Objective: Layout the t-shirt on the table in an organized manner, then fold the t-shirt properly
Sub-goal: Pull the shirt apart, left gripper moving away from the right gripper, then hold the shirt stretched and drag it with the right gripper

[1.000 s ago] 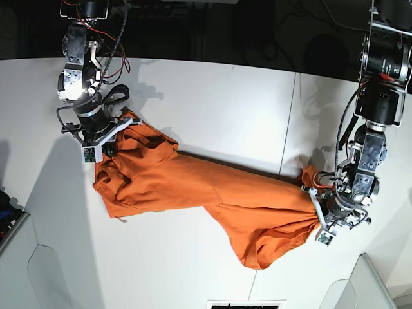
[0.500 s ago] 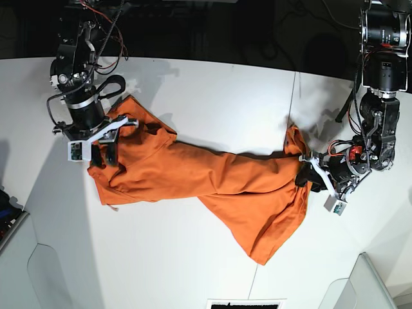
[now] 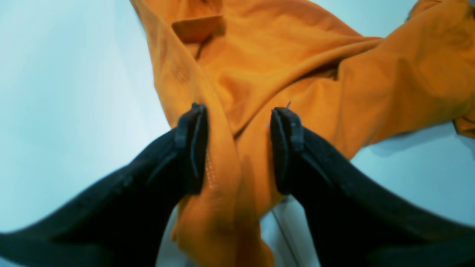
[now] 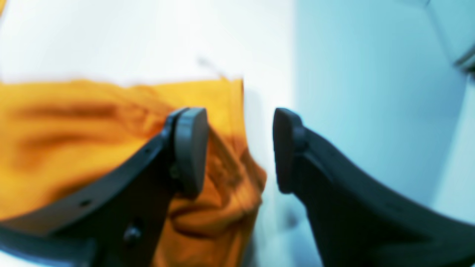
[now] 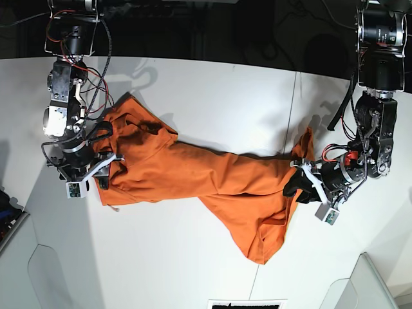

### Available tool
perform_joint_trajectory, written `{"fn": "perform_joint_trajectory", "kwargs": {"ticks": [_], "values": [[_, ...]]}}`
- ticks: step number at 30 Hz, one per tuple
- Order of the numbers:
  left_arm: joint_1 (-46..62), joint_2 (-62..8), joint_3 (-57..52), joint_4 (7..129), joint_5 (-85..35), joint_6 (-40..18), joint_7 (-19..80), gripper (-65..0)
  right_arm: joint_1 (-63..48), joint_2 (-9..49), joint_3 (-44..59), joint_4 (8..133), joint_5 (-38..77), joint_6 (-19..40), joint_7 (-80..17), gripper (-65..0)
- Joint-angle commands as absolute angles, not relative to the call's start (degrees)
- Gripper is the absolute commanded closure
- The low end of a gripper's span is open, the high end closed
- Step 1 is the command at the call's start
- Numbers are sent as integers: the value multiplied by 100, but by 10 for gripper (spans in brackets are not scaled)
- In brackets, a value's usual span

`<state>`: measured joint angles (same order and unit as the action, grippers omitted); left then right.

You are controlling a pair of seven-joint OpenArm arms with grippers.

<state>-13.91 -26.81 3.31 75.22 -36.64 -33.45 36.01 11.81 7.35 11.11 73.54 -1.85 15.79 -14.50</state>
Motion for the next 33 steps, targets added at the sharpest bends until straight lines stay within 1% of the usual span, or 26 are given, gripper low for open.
{"fn": "perform_joint_trajectory", "kwargs": {"ticks": [1, 2, 3, 8, 13, 19, 23, 27, 29, 30, 32, 33], "values": [[-1494, -2755, 287, 7612, -3745, -3369, 3496, -297, 1299, 790, 1114, 7367, -115, 1706, -1313, -283], [-1470, -2749, 287, 7609, -3741, -3369, 3496, -297, 1278, 790, 1111, 7310, -104, 1772, -1315, -270], [-1446, -2749, 287, 7607, -3732, -3369, 3496, -297, 1262, 786, 1111, 7284, -102, 1835, -1308, -240], [-1413, -2746, 287, 7607, -3634, -3367, 3494, -297, 1291, 777, 1114, 7360, 200, 2108, -1216, 0], [-1413, -2751, 287, 7607, -3470, -3369, 3492, -297, 1385, 777, 1114, 7669, 366, 2252, -1131, 0], [-1413, -2764, 287, 7605, -3365, -3367, 3492, -297, 1511, 777, 1114, 8663, 561, 2244, -1162, 0], [-1413, -2764, 287, 7605, -3367, -3369, 3489, -297, 1686, 777, 1114, 9155, 655, 2231, -1730, 0], [-1446, -2810, 287, 7607, -3553, -3389, 3496, -297, 1638, 775, 1114, 9325, 886, 2239, -1970, 0], [-1448, -2893, 287, 7640, -3852, -3623, 3498, -297, 1557, 773, 1114, 9325, 963, 2235, -2237, 0], [-1446, -2932, 287, 7662, -3955, -3715, 3503, -298, 1498, 768, 1114, 9323, 991, 2235, -2379, -18], [-1444, -2976, 287, 7673, -4051, -3736, 3507, -298, 1306, 760, 1114, 9323, 989, 2228, -2565, -158], [-1446, -2978, 287, 7673, -4049, -3736, 3509, -298, 1181, 762, 1114, 9321, 987, 2228, -2600, -213]]}}
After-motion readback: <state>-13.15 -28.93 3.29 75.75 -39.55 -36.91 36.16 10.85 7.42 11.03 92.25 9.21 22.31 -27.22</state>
